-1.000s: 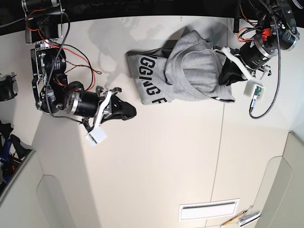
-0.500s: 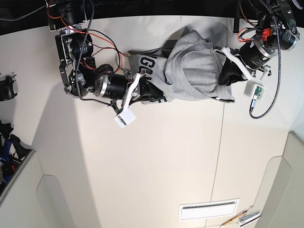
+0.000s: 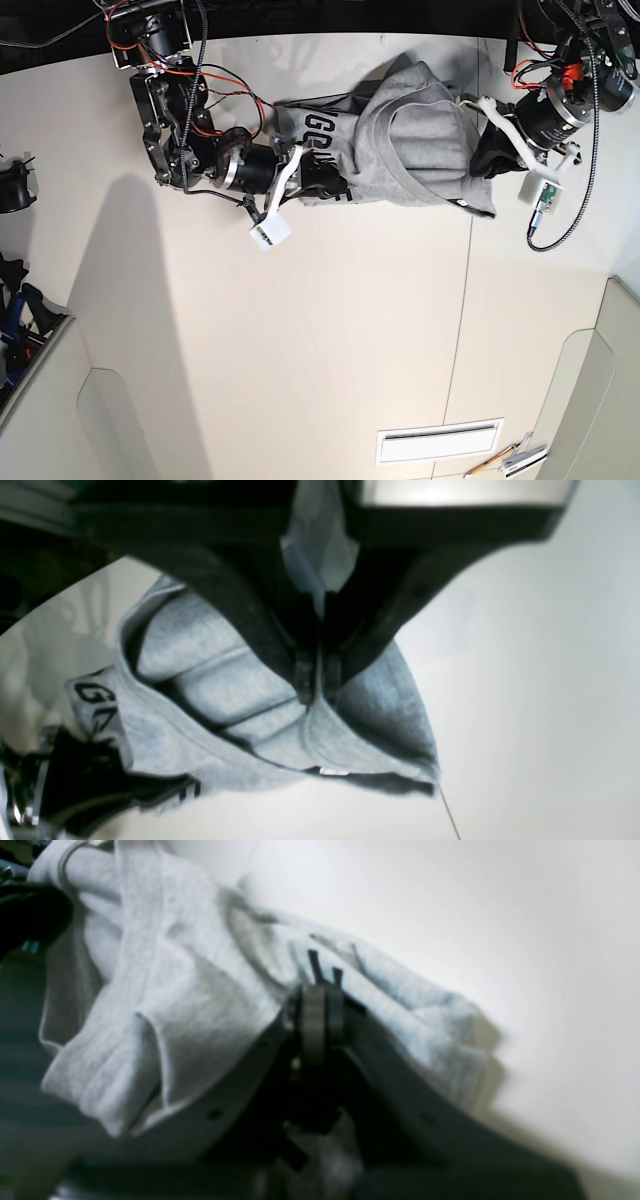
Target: Fold the T-shirt properly
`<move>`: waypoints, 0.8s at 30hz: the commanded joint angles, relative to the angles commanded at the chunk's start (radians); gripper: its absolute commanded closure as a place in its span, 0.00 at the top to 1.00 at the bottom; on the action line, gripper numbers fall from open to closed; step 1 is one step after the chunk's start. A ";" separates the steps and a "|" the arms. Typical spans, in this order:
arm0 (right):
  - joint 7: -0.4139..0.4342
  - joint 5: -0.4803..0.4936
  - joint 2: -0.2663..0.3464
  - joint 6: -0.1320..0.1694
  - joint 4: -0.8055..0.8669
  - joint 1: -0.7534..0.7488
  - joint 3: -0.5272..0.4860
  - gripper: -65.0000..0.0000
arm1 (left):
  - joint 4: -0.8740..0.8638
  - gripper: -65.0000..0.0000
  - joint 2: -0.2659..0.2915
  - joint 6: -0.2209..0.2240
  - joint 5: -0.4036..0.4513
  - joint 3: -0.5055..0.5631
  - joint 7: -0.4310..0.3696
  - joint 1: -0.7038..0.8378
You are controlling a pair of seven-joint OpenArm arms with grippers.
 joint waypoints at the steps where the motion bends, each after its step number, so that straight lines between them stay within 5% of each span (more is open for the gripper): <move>1: 0.000 -0.002 0.001 0.000 0.000 0.000 0.000 0.00 | 0.000 0.00 -0.022 0.000 -0.016 0.000 0.008 0.000; 9: 0.000 -0.002 0.005 0.000 0.000 0.000 0.000 0.00 | 0.000 0.00 -0.181 -0.008 -0.050 0.000 0.019 0.000; 12: 0.000 -0.002 0.005 0.000 0.000 0.003 0.000 0.00 | 0.000 0.31 -0.187 -0.007 -0.076 0.000 0.020 0.000; 14: 0.000 -0.001 0.005 0.000 0.000 0.006 0.000 0.00 | 0.000 0.43 -0.187 -0.007 -0.106 0.000 0.020 0.000; 24: -0.028 0.078 0.049 -0.001 0.197 0.008 0.000 0.00 | 0.000 0.44 -0.187 -0.020 -0.348 -0.001 0.088 0.026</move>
